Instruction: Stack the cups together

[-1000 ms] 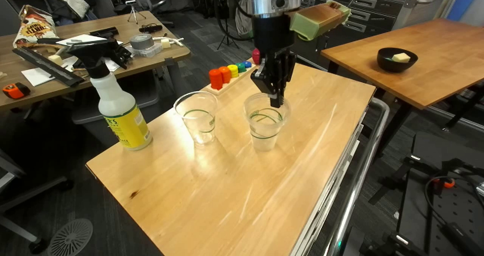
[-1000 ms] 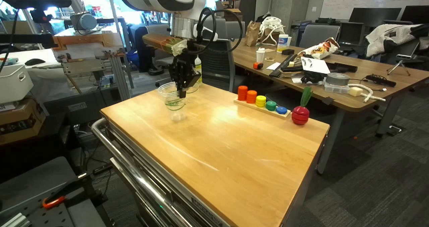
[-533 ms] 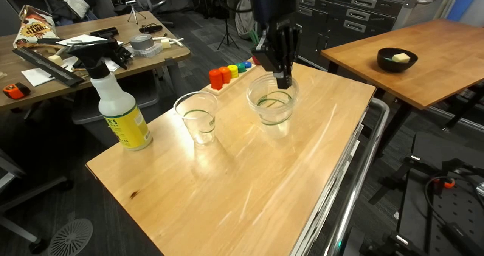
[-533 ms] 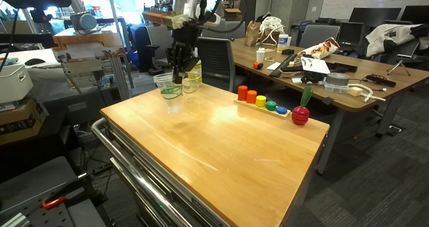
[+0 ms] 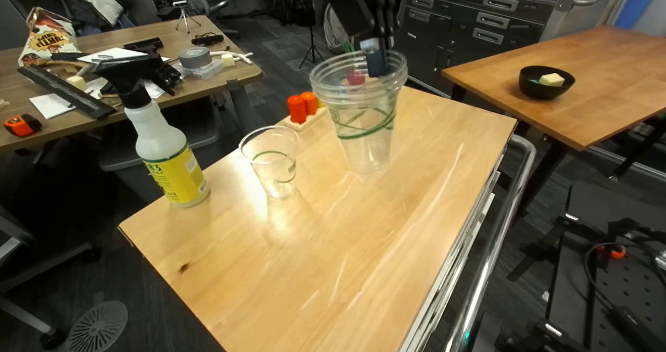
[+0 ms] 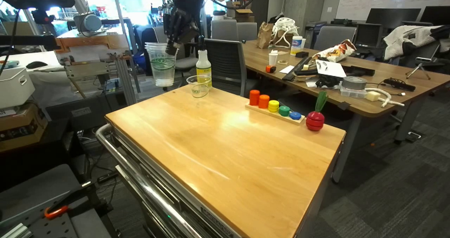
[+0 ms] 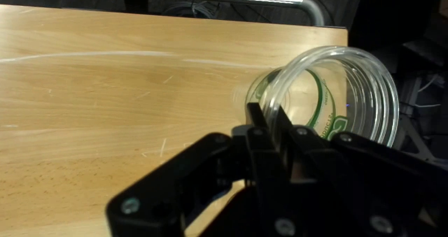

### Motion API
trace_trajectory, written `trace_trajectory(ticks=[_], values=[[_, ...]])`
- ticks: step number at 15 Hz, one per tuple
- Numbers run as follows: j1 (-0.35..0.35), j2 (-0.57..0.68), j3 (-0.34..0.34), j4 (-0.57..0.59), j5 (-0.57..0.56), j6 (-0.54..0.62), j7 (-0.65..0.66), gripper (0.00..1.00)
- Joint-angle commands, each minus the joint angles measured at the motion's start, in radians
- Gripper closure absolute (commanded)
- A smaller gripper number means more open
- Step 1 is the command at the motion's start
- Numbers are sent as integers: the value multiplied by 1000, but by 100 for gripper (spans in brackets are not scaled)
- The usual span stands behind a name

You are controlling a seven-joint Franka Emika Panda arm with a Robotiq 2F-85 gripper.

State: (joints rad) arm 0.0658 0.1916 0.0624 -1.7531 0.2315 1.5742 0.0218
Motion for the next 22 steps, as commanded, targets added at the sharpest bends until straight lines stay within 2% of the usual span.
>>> trace_trajectory(ticks=[1,5,15,22], values=[[-11,51,8,129,99,-57,-13,95],[1,105,10,201,134,32,12,95],[7,243,3,315,85,274,61,95],[10,237,-6,311,-8,263,82,95]])
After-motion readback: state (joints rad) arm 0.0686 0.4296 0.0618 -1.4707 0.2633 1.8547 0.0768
